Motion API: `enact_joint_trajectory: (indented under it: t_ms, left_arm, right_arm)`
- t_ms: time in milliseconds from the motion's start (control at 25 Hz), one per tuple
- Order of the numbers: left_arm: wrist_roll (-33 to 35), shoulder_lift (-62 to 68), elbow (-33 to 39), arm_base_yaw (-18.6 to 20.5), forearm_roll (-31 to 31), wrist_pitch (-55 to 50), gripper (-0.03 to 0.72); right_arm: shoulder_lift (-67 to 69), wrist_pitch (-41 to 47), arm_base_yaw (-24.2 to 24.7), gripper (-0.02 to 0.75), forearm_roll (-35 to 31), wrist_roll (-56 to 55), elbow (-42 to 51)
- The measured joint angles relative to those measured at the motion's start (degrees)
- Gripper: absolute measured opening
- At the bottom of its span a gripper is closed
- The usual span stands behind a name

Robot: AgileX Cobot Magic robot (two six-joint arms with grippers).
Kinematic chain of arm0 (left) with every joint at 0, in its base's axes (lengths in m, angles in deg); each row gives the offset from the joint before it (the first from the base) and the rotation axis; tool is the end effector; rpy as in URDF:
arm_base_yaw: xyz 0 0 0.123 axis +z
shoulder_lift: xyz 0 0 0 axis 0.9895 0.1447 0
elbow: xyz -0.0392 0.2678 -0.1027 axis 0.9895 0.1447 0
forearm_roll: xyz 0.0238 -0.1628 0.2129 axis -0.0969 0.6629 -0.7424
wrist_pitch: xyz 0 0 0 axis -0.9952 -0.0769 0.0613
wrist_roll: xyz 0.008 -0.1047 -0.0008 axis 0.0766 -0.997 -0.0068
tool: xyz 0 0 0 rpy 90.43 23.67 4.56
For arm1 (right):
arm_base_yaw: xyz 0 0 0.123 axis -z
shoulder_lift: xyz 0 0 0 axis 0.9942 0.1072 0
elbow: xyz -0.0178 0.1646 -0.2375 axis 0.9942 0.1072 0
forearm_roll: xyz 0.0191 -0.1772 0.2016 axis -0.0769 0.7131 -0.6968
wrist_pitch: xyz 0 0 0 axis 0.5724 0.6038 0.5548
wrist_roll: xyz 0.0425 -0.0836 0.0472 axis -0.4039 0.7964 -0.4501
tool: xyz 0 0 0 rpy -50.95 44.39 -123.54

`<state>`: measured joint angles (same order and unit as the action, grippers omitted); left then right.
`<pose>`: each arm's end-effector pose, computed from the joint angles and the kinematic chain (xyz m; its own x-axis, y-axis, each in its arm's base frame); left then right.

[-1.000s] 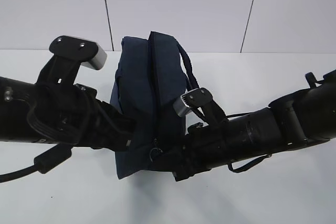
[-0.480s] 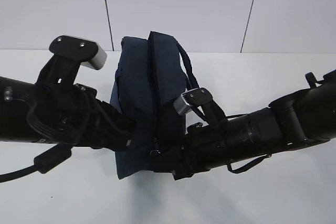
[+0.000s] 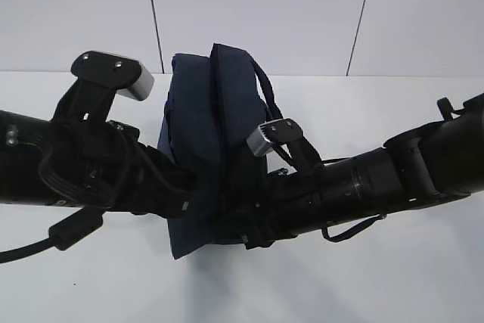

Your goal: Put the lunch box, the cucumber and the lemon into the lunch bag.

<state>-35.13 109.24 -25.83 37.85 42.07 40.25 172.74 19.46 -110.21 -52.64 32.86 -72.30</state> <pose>0.2097 -0.2167 0.2048 -0.6219 0.3030 -0.7221 0.6276 0.7443 -0.2281 0.2879 0.2213 0.1138 -0.5997 -0.3205 -0.7333 -0.7795 0.4410 0.4448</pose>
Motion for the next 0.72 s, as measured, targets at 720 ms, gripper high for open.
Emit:
enact_joint_trajectory:
  t_ms: [720]
  left_arm:
    - [0.0, 0.0, 0.0, 0.0, 0.0, 0.0, 0.003]
  right_arm:
    - [0.0, -4.0, 0.0, 0.02, 0.1, -1.1, -0.9]
